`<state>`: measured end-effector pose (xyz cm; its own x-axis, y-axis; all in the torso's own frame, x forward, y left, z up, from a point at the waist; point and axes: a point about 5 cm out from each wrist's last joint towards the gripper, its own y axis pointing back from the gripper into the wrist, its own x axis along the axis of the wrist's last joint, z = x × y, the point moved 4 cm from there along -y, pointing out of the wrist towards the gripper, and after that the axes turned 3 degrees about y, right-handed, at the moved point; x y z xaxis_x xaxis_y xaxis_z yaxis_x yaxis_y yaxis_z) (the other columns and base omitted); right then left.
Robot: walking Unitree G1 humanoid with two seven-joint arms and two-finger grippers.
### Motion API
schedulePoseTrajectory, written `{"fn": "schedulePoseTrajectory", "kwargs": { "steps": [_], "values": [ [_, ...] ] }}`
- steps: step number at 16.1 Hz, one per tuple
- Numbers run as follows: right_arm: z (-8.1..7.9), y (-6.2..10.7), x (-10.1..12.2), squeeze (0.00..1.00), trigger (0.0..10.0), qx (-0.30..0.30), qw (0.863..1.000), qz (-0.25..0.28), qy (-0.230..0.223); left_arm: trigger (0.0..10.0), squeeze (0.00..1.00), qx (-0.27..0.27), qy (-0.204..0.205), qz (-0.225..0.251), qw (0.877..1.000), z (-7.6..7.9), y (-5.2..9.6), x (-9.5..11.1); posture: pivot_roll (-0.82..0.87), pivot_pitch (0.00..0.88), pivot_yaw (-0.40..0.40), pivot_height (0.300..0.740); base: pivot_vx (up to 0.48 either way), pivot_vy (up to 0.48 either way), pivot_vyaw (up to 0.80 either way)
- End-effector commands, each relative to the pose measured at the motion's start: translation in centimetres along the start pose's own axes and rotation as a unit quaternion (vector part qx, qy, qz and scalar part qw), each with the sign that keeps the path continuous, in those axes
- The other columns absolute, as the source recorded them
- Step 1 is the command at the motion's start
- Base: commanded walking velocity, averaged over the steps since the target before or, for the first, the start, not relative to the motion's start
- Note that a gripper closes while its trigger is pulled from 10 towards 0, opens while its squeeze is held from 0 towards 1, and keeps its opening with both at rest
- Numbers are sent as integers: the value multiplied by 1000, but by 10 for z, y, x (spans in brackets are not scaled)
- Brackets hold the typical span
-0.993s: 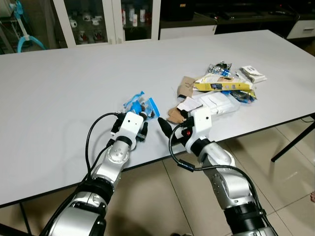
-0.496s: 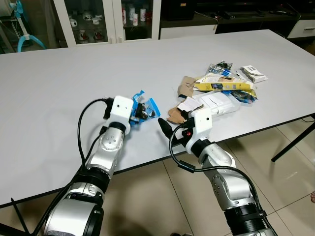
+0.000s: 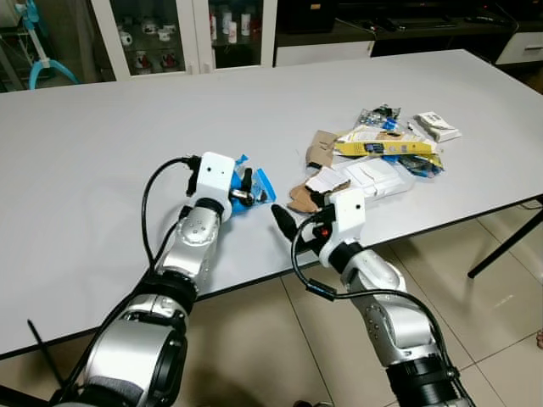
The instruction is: Picking trash to rubbish bin
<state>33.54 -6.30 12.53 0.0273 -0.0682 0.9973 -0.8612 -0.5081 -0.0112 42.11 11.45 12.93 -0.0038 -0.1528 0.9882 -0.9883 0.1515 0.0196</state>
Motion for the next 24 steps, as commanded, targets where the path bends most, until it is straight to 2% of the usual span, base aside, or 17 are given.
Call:
{"fn": "schedulePoseTrajectory", "kwargs": {
  "steps": [1,4,7,9,11,14,16,19,21,23,24],
  "values": [
    [-2,2,2,0,10000,5,1000,3,0,10000,0,-4,2,-1,1000,4,-5,8,-42,55,-25,740,0,0,0],
    [-4,3,2,0,10000,4,1000,3,-5,10000,0,-6,-10,-9,1000,10,-11,14,-57,60,-17,740,0,0,0],
    [-5,5,0,0,10000,2,1000,0,-7,10000,0,-16,-42,-17,999,19,-13,16,-57,64,-17,740,0,0,0],
    [-6,6,-2,0,10000,2,1000,-2,-10,10000,0,-21,-53,-49,997,26,-12,5,-57,69,-10,740,0,0,0],
    [-7,6,-2,0,10000,0,1000,-2,-13,10000,0,-20,-68,-59,996,29,-11,1,-58,70,-8,740,0,0,0],
    [-7,8,-4,0,10000,-2,1000,-3,-16,10000,0,5,-85,-59,995,21,-10,-1,-58,73,-6,740,0,0,0],
    [-6,8,-3,0,10000,-3,1000,-3,-16,10000,0,18,-76,-24,997,16,-13,14,-54,75,-9,740,0,0,0],
    [-8,7,-4,0,10000,0,1000,-4,-19,10000,0,42,-94,8,995,8,-16,29,-47,75,-13,740,0,0,0],
    [-7,6,-4,0,10000,1,1000,-4,-17,10000,0,43,-105,-13,993,5,-15,21,-45,72,-15,740,0,0,0],
    [-7,6,-3,0,10000,1,1000,-4,-15,10000,0,30,-86,-54,994,7,-9,-1,-51,72,-14,740,0,0,0],
    [-7,6,-2,0,10000,1,1000,-3,-15,10000,0,28,-88,-61,994,9,-8,-5,-53,70,-15,740,0,0,0]
  ]
}}
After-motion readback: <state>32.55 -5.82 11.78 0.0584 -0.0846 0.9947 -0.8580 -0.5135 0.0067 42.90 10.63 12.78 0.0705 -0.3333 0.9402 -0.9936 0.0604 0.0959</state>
